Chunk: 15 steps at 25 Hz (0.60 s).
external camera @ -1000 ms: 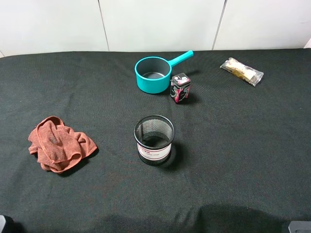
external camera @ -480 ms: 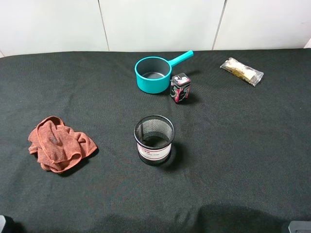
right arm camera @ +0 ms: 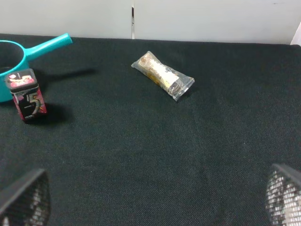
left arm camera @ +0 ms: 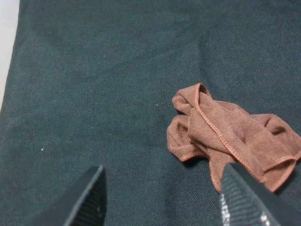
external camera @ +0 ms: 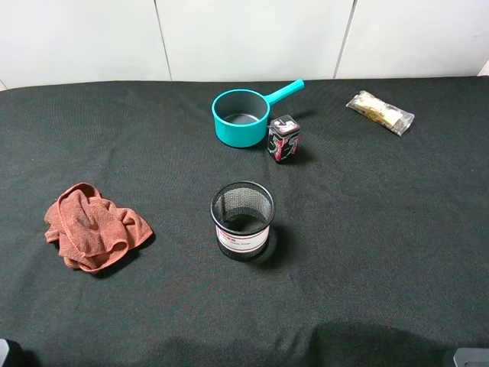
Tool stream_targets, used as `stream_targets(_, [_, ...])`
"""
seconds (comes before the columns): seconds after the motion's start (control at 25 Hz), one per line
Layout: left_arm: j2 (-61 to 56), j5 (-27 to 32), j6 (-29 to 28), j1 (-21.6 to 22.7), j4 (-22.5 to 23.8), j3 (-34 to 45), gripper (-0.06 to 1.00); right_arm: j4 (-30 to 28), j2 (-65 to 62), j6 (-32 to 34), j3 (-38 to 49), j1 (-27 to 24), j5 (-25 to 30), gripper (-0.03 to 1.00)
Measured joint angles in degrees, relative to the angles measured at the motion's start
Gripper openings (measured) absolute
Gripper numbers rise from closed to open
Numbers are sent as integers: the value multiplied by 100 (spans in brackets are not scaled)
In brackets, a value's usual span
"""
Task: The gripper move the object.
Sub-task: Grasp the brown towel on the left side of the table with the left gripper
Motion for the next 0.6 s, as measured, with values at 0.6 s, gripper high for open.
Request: stream_targets(0.6, [1031,7,0,0,14,-483,63,0,0,0,0,0,0,69])
